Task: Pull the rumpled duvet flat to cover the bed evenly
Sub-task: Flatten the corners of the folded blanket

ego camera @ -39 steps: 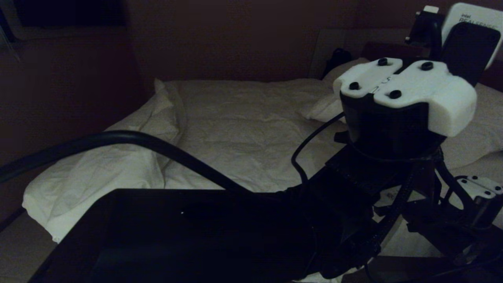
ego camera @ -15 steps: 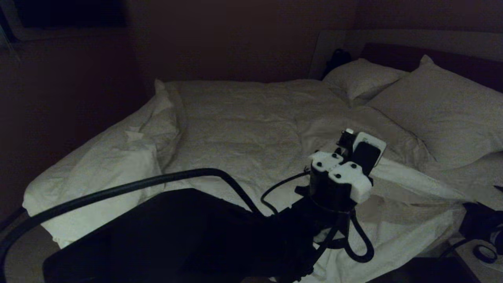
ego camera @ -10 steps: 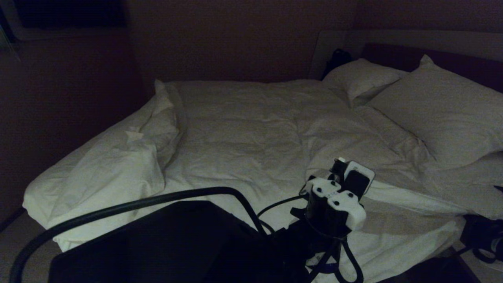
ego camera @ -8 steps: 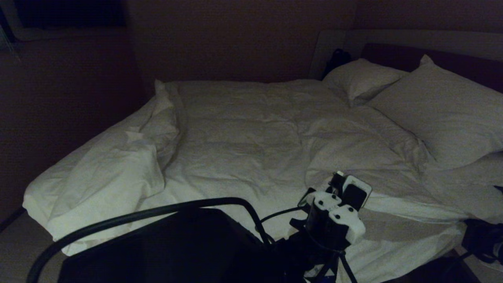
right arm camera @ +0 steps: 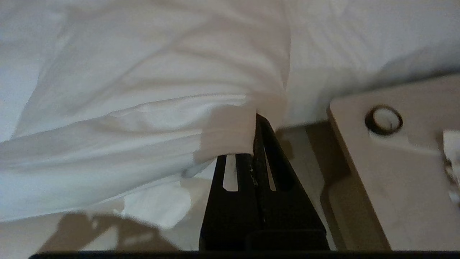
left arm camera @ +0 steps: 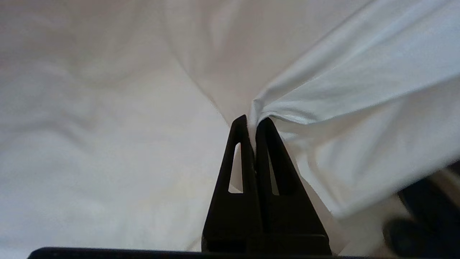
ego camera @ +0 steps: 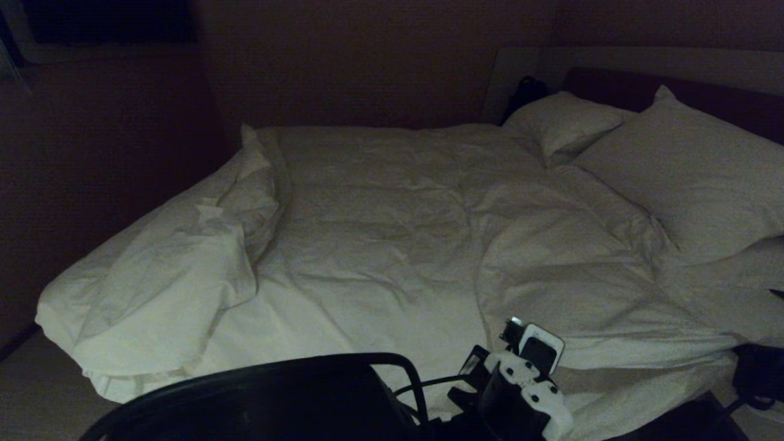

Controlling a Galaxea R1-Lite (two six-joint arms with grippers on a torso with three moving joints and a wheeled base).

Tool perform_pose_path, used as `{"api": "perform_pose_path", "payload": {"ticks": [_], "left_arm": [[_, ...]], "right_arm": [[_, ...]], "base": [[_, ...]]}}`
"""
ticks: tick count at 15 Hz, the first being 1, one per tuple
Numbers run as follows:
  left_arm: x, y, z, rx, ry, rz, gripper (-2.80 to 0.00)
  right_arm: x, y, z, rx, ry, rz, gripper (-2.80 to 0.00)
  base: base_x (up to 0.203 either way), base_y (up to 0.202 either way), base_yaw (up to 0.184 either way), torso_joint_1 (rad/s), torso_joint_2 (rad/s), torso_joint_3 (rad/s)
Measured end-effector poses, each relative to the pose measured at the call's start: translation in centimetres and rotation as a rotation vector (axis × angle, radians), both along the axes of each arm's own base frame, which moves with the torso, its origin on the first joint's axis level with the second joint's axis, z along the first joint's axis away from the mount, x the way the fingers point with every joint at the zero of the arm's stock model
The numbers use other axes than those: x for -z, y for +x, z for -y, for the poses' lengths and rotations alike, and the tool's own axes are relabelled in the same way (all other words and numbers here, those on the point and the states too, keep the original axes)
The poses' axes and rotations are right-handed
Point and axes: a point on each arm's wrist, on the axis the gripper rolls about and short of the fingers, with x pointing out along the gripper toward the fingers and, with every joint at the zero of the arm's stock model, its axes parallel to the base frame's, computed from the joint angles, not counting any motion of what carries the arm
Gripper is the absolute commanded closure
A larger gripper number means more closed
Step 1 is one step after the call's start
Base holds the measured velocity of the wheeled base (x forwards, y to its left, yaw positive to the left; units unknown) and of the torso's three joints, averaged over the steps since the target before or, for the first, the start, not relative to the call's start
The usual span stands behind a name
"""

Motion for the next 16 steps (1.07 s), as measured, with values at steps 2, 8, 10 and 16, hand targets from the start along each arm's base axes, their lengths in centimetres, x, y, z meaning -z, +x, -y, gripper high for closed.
{"api": "perform_pose_path", "payload": {"ticks": [2, 8, 10, 16], "left_arm": [[0.9, -1.5, 0.1, 0.027, 0.017, -0.026, 0.0], [3.1, -3.9, 0.6, 0.062, 0.028, -0.097, 0.0], [3.6, -4.1, 0.6, 0.066, 0.035, -0.103, 0.0], [5.0, -5.1, 0.9, 0.083, 0.052, -0.123, -2.8]], "right_arm": [[-0.1, -0.9, -0.2, 0.007, 0.005, -0.043, 0.0], [1.8, -3.0, -0.6, 0.009, 0.052, -0.28, 0.0], [2.4, -3.5, -0.7, 0.009, 0.067, -0.351, 0.0], [3.9, -3.9, -0.8, 0.021, 0.115, -0.513, -2.8]], "base": [[0.0, 0.0, 0.0, 0.0, 0.0, 0.0], [0.0, 0.0, 0.0, 0.0, 0.0, 0.0], [0.0, 0.0, 0.0, 0.0, 0.0, 0.0], [0.0, 0.0, 0.0, 0.0, 0.0, 0.0]]}}
